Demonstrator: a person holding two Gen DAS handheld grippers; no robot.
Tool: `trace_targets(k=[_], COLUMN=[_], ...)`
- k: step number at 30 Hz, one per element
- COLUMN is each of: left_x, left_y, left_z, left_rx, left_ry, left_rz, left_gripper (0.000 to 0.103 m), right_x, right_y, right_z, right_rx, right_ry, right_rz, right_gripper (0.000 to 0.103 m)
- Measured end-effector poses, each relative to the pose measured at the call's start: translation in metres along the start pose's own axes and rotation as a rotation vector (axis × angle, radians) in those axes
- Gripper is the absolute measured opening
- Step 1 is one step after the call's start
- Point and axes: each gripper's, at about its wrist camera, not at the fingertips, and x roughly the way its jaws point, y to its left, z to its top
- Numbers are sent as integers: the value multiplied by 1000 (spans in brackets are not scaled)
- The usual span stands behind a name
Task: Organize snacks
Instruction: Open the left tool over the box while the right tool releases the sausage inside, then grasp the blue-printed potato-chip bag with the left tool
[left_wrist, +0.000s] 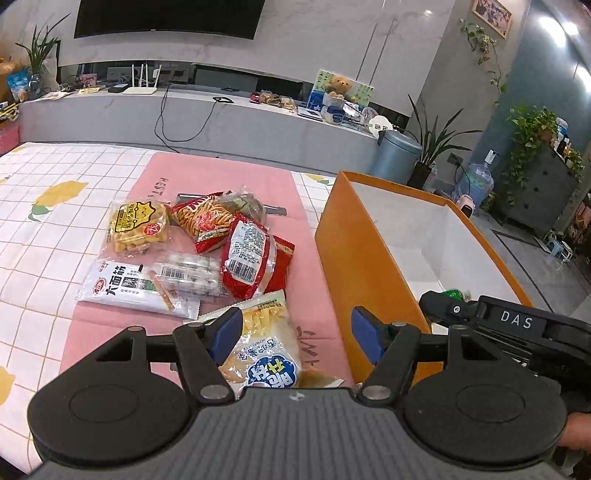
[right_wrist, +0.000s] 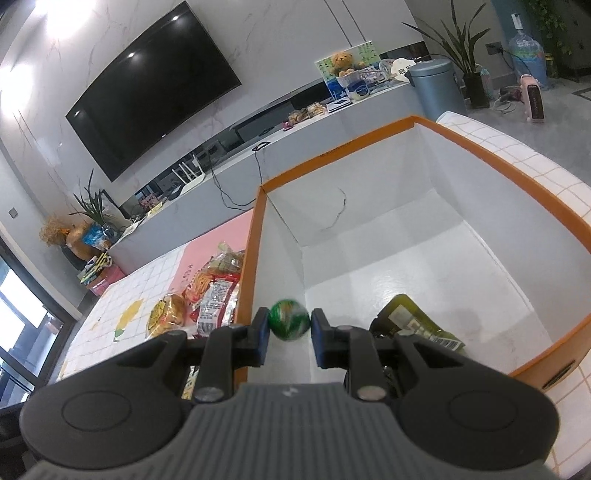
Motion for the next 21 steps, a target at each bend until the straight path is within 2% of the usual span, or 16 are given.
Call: trace_targets(k=[3,4,5,7,9,16,18,20,21], left_x=[0,-1,-1,-2,-4,-7,-9,-14,-17], left_y=[0,0,0,0,-1,-4,-4,-3,-2], left_z=[0,0,1,2,2,3,4,5,6], left_rx=[1,2,1,5,9,18,20,18,19], left_ry=[-1,-2,-3,-5,-7,-11,-13,-25,-31], left_rz=[0,1,2,2,2,4,6,18,27], left_gripper=[79,79,79,79,79,79,79,79,79], right_x=[1,1,1,-3,-8,-16,-18,-22,-25], right_y=[6,7,7,6,4,-1,2,7,9], right_z=[-1,0,0,2,2,3,4,5,5], right_rx=[-45,-48,-40,-20,-2,19,9,7,4], right_ry=[9,10,8,-11,-30,-56,-69,-76,-86], right_rz=[-34,-33,-23,1,19,-10,-13,-24,-27], right_gripper=[25,30,44,59,59,60,71,98,99])
